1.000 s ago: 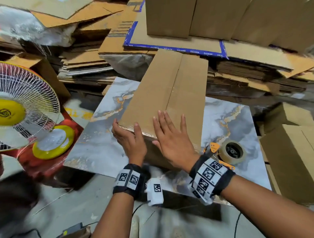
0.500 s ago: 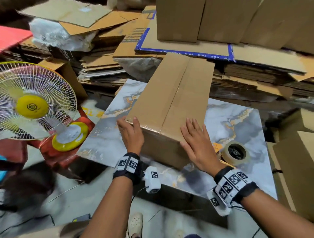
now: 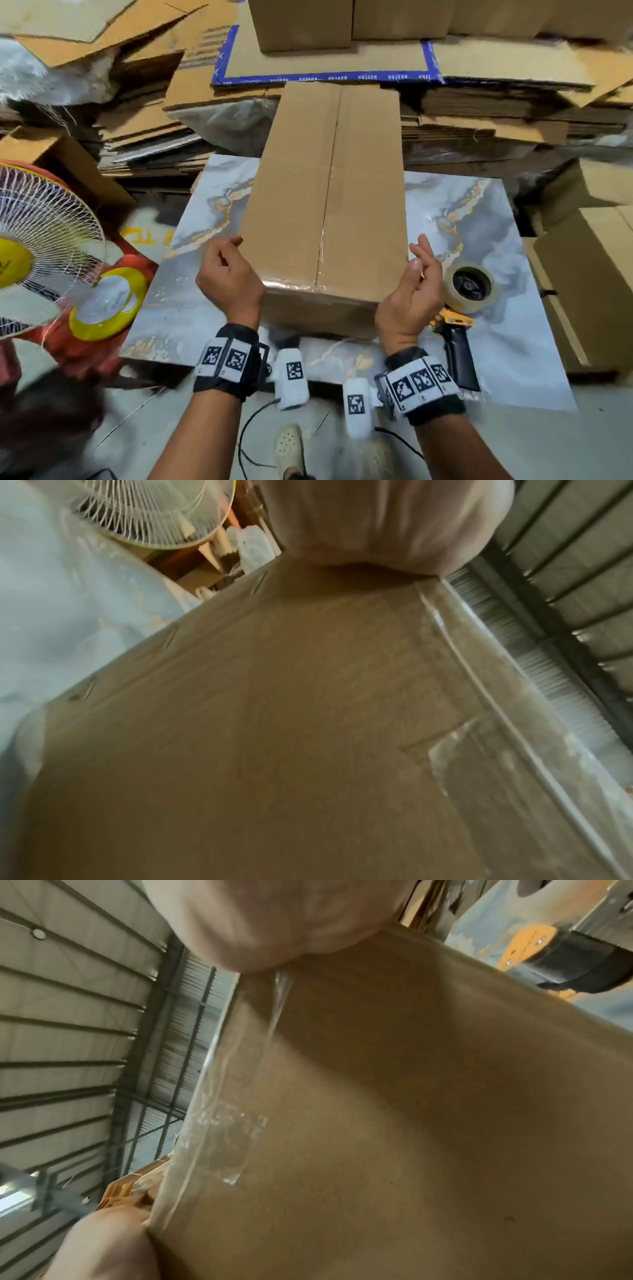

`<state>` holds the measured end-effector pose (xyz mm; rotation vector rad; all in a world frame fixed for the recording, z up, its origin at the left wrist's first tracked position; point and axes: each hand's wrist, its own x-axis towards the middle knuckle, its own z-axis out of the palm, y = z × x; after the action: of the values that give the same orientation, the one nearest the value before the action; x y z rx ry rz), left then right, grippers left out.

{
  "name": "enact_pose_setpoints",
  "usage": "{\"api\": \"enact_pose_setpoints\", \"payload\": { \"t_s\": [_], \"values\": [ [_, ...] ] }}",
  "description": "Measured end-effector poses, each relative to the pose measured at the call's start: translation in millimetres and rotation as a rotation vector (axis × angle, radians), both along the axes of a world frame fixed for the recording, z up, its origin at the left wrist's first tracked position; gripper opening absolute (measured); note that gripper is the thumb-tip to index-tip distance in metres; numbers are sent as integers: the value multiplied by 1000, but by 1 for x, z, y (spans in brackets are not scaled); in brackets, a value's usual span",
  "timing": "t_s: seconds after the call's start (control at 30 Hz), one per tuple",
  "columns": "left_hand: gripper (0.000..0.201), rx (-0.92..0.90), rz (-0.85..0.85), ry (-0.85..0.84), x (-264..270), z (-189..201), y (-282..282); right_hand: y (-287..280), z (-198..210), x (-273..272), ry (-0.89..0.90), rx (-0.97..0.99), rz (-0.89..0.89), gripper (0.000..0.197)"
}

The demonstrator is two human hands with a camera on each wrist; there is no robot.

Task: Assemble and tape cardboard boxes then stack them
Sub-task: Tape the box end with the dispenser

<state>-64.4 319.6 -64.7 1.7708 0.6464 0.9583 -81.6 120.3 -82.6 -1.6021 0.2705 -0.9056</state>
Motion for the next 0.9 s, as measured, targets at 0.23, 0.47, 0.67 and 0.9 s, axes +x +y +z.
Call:
{"api": "enact_pose_setpoints", "payload": {
  "t_s": [0.23, 0.47, 0.67, 0.9],
  "values": [
    [42, 291, -256, -92, -3, -24, 7, 1, -9, 5, -141, -134, -169, 34],
    [43, 621, -495, 126, -14, -19, 30, 13, -17, 6, -123, 29, -332, 40],
    [43, 591, -614, 208, -12, -13, 37, 16, -48, -12, -7, -16, -154, 54],
    [56, 82, -669, 272, 13, 31, 49, 0, -17, -42, 238, 219, -30, 31]
  ]
}}
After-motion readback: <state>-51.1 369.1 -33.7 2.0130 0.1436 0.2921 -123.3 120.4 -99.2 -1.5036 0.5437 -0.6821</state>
